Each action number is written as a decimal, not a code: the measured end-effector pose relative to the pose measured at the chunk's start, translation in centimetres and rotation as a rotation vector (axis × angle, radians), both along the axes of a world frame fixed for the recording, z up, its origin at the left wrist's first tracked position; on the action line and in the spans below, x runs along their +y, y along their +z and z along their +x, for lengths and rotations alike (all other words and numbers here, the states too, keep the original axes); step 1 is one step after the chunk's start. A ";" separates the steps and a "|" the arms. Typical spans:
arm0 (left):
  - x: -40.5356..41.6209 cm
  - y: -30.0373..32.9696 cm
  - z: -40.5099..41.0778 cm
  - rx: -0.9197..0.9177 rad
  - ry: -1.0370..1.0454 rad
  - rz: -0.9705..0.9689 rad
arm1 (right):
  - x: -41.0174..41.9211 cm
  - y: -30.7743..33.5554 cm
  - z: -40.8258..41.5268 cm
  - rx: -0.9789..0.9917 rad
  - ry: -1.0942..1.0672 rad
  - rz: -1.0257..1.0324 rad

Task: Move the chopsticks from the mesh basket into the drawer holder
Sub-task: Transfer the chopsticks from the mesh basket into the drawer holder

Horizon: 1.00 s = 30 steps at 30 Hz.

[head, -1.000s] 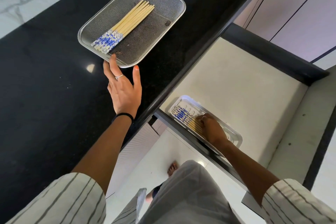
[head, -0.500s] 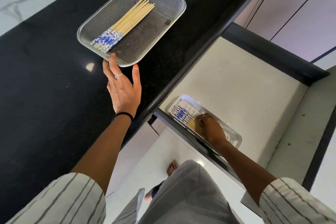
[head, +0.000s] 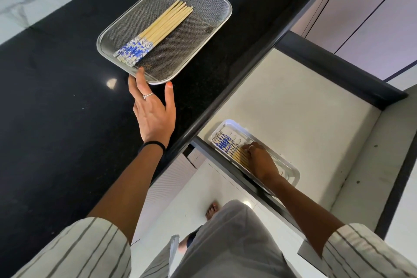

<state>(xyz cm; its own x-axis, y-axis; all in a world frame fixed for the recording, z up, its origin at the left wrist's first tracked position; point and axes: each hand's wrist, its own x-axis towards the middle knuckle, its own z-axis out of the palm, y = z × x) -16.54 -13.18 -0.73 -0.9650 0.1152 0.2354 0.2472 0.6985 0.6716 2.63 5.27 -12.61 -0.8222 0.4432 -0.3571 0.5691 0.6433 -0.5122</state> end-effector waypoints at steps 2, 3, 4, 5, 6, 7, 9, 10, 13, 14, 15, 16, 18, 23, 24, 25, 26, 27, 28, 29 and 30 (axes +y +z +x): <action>0.0 0.0 0.0 0.003 0.000 0.003 | 0.1 0.3 -0.2 -0.023 0.009 -0.025; 0.0 0.0 -0.1 0.003 0.000 0.004 | 0.1 0.3 -0.2 -0.047 0.018 -0.027; 0.0 -0.1 0.0 0.003 -0.002 0.004 | 0.1 0.4 -0.3 -0.065 0.027 -0.022; 0.0 -0.1 0.0 0.005 -0.002 0.005 | 0.1 0.4 -0.3 -0.086 0.039 -0.010; 0.0 -0.1 0.0 0.007 -0.003 0.006 | 0.1 0.5 -0.1 -0.102 0.047 -0.007; 0.0 -0.1 0.0 0.009 -0.004 0.008 | 0.1 0.5 0.0 -0.097 0.041 -0.008; 0.0 -0.1 -0.1 0.009 -0.004 0.007 | 0.1 0.5 0.3 -0.059 0.029 -0.021; 0.0 -0.1 -0.1 0.006 -0.003 0.006 | 0.0 0.5 0.4 -0.045 0.018 -0.042; 0.0 -0.1 0.0 0.005 -0.005 0.008 | -0.1 1.2 0.5 0.032 -0.025 -0.112; 0.0 0.0 0.0 0.005 -0.004 0.007 | 0.0 1.6 0.5 0.064 -0.037 -0.117; 0.0 0.0 0.0 0.005 -0.002 0.006 | 0.0 2.1 0.3 0.104 -0.024 -0.091; 0.0 0.0 0.1 0.003 0.001 0.005 | 0.1 2.8 0.0 0.131 -0.016 -0.076; 0.1 0.1 0.1 0.000 0.004 0.012 | 0.5 4.6 -0.6 0.218 -0.029 -0.077; 0.1 0.2 0.1 0.012 0.000 0.056 | 1.6 11.7 -4.6 0.536 0.000 0.043; 0.1 0.2 0.2 0.014 -0.002 0.069 | 1.5 13.5 -5.7 0.600 0.026 0.078; 0.1 0.3 0.2 0.018 -0.002 0.082 | 1.3 15.3 -7.1 0.679 0.057 0.116; 0.1 0.3 0.3 0.020 0.000 0.092 | 1.0 17.1 -8.4 0.762 0.085 0.155; 0.1 0.4 0.3 0.019 0.002 0.098 | 0.5 18.9 -9.9 0.841 0.108 0.187; 0.1 0.5 0.4 0.014 0.003 0.100 | 0.1 20.4 -11.4 0.903 0.132 0.213; 0.2 0.5 0.4 0.006 0.003 0.098 | -0.3 21.7 -12.8 0.938 0.160 0.232; 0.2 0.6 0.4 0.000 0.003 0.095 | -0.8 22.8 -14.4 0.936 0.201 0.245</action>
<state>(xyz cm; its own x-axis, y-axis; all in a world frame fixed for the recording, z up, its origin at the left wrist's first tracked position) -16.10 -13.00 -0.16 -0.9653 0.0893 0.2454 0.2453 0.6323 0.7348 -11.72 4.50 10.24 -0.7939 0.2394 0.5589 -0.1289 0.8321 -0.5394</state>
